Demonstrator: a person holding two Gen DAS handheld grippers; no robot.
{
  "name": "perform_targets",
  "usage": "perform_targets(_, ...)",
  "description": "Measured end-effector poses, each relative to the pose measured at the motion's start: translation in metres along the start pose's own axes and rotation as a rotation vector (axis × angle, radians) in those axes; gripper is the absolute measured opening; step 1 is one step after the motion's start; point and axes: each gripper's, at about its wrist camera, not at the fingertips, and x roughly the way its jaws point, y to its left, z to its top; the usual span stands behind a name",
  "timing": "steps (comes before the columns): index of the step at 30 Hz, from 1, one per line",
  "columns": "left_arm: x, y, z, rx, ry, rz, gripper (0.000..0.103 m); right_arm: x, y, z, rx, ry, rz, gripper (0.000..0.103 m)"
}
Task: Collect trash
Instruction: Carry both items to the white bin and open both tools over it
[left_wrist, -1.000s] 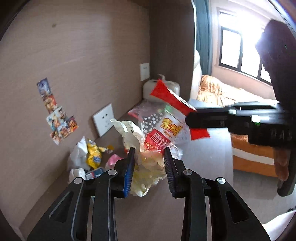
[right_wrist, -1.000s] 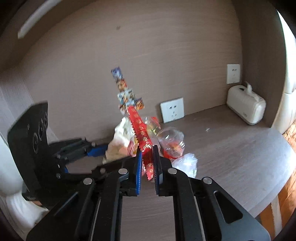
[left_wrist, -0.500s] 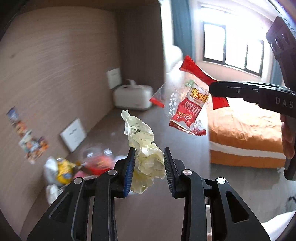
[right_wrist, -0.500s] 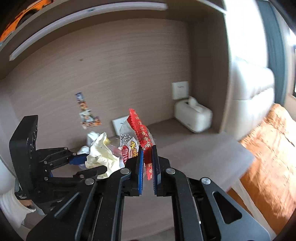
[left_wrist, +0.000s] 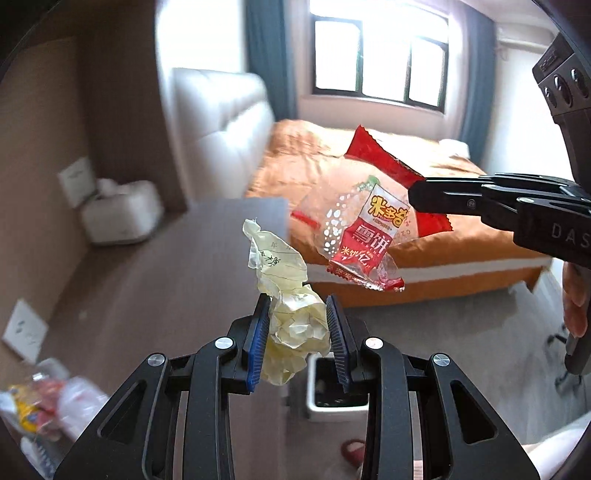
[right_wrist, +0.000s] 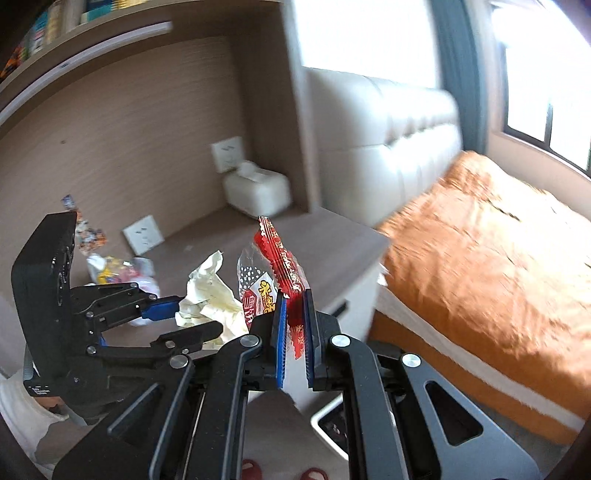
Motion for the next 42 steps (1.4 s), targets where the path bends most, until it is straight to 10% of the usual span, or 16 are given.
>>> perform_targets(14,0.136,-0.062,-0.020,-0.003,0.214,-0.138,0.031,0.061,-0.081,-0.076,0.120,0.187,-0.079,0.009)
perform_targets(35,0.371,-0.074,-0.189,-0.123,0.496,-0.225,0.032,0.278,-0.149,-0.257,0.151,0.488,-0.121,0.011)
perform_targets(37,0.386,-0.076,-0.200,-0.130,0.502,-0.218,0.037,0.288,-0.151,-0.266,0.153,0.503,-0.118,0.026)
perform_targets(40,0.402,-0.075,-0.211,-0.144,0.514,-0.200,0.098,0.296,-0.157,-0.276,0.170,0.530,-0.101,0.069)
perform_targets(42,0.407,-0.077,-0.214,-0.138,0.528,-0.189,0.098,0.296,-0.161,-0.280,0.182,0.536,-0.111,0.089)
